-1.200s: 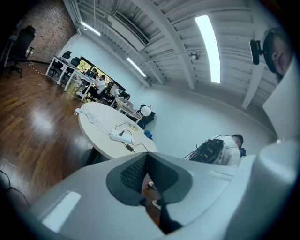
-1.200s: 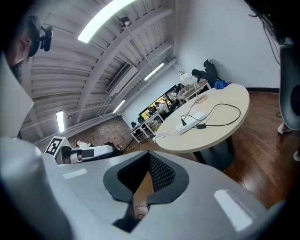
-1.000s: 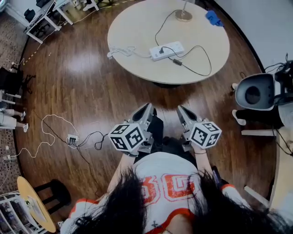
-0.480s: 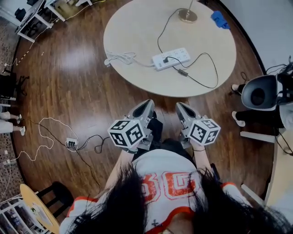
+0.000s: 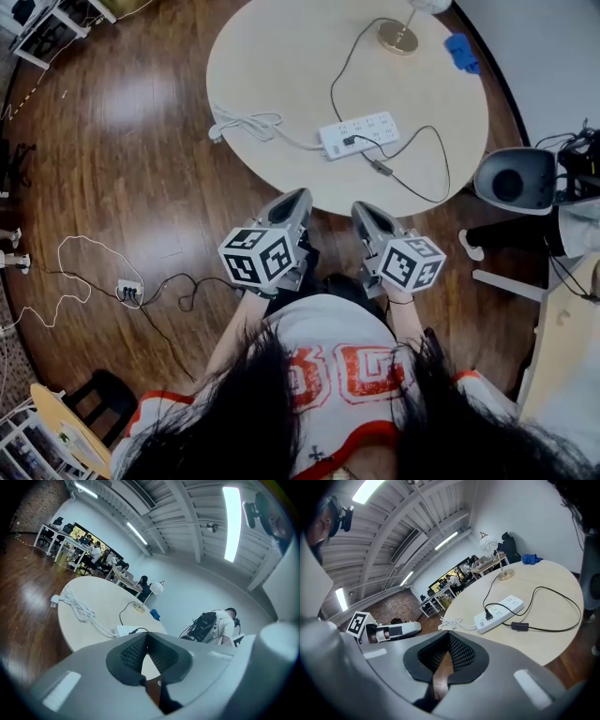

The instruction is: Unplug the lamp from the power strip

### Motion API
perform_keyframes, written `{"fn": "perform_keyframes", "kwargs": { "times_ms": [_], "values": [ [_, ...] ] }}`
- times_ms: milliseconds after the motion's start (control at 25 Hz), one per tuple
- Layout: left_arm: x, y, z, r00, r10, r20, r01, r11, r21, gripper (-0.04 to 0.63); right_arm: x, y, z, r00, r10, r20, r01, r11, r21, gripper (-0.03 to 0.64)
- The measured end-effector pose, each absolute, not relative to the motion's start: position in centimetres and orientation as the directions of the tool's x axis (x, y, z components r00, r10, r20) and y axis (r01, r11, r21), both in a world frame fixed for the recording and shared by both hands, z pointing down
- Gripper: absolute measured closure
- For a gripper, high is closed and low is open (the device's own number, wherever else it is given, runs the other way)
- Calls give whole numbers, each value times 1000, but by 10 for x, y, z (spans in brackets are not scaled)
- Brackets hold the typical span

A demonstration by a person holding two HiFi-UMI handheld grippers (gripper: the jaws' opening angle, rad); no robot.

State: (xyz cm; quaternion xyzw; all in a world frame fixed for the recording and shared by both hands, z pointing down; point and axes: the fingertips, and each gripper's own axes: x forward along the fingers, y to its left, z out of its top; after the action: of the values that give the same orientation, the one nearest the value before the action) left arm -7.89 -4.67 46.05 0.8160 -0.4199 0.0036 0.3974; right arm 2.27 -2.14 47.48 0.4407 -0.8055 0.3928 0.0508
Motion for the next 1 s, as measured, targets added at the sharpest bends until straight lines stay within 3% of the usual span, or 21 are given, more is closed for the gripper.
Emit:
{"fn": "perform_keyframes", "kwargs": {
  "times_ms": [640, 1000],
  "values": [
    [-41, -120, 530, 693, -532, 487, -719, -456, 524, 595, 71, -47, 487, -496, -729, 472, -795, 163, -584, 617],
    [-18, -149, 574, 625, -495, 604, -780, -434, 451, 595, 75, -99, 509, -564, -621, 544, -809, 283, -516, 616]
  ]
}}
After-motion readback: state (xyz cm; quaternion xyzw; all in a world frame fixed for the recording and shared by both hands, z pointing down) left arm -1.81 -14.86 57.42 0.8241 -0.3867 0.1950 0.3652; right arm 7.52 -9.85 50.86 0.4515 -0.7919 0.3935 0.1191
